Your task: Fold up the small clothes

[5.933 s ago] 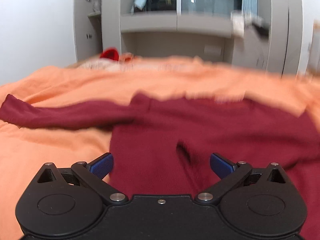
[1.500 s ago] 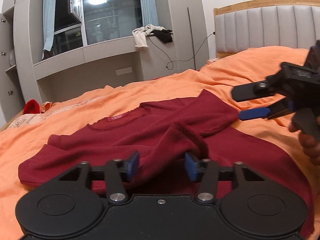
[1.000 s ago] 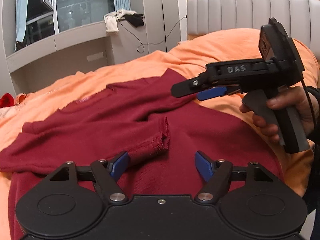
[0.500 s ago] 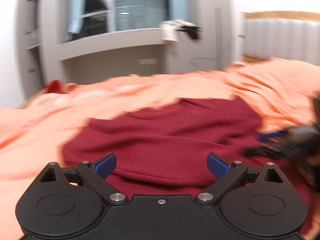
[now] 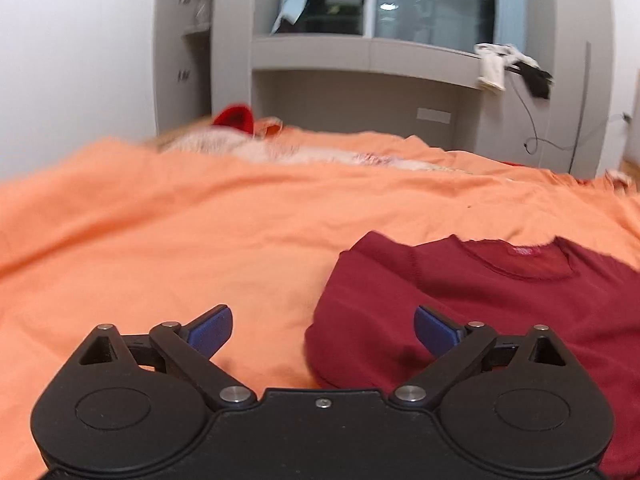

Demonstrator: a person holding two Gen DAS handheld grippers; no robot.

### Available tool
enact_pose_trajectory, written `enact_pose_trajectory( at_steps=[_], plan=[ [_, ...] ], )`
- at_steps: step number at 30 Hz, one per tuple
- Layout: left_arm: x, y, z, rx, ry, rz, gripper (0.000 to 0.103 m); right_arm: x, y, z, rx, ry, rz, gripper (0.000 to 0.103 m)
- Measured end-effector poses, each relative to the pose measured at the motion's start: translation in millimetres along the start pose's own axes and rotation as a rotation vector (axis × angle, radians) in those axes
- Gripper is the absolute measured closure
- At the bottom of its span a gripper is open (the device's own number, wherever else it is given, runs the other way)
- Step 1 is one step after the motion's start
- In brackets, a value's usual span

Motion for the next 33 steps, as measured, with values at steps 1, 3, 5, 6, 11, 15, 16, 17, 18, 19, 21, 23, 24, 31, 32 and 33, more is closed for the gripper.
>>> enact_pose_trajectory(
  at_steps=[1, 3, 5, 6, 11, 15, 16, 17, 18, 19, 21, 23, 24, 31, 32, 33],
  plan=[
    [-5, 4, -2, -0.015, -0.035, -0.001, 0.012, 0, 0, 0, -0.001, 0.001, 0.001, 0.0],
    [-14, 10, -7, -0.043, -0.107, -0.013, 0.019, 1, 0, 0, -0.002, 0.0, 0.003, 0.0],
    [-17, 14, -12, -0.07, -0.162, -0.029, 0.027, 2, 0, 0, -0.002, 0.0, 0.004, 0.0],
    [-19, 16, -14, -0.083, -0.177, -0.034, 0.028, 1, 0, 0, -0.002, 0.0, 0.004, 0.0],
    [-21, 23, -24, -0.138, -0.229, -0.068, 0.071, 2, 0, 0, -0.002, -0.001, 0.003, 0.0],
    [-14, 21, -21, -0.155, -0.223, -0.061, 0.09, 2, 0, 0, -0.002, 0.0, 0.003, 0.0],
    [-11, 18, -18, -0.145, -0.209, -0.045, 0.092, 2, 0, 0, -0.002, 0.0, 0.003, 0.0],
    [-10, 13, -14, -0.13, -0.197, -0.029, 0.093, 2, 1, 0, -0.002, 0.0, 0.003, 0.0],
    [-6, 8, -9, -0.111, -0.176, -0.01, 0.094, 2, 1, 0, -0.002, 0.0, 0.003, 0.0],
    [-2, 3, -3, -0.097, -0.15, 0.009, 0.094, 2, 1, 0, -0.002, -0.001, 0.002, 0.0],
    [5, -5, 4, -0.077, -0.097, 0.042, 0.094, 2, 1, 0, -0.003, -0.003, 0.002, 0.0],
    [9, -10, 7, -0.086, -0.067, 0.085, 0.095, 2, 1, 0, -0.005, -0.006, 0.002, 0.0],
    [8, -10, 6, -0.094, -0.069, 0.104, 0.095, 2, 1, 0, -0.005, -0.007, 0.003, 0.0],
    [-7, -1, -20, -0.12, -0.132, 0.106, 0.091, 2, 1, -1, -0.004, -0.013, 0.005, 0.0],
    [-10, -1, -21, -0.119, -0.149, 0.102, 0.087, 2, 1, -2, -0.003, -0.013, 0.005, 0.0],
    [-11, -2, -21, -0.121, -0.162, 0.094, 0.084, 2, 2, -1, -0.003, -0.013, 0.006, 0.0]
  ],
)
Point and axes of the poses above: each gripper's, at about its wrist camera, not at the fingertips, and y roughly the way its jaws point, x to its right, z to its top, the point moved 4 cm from there along y, roughly the way its jaws point, and after that the axes turned 14 degrees about x, right-handed, at the moved point
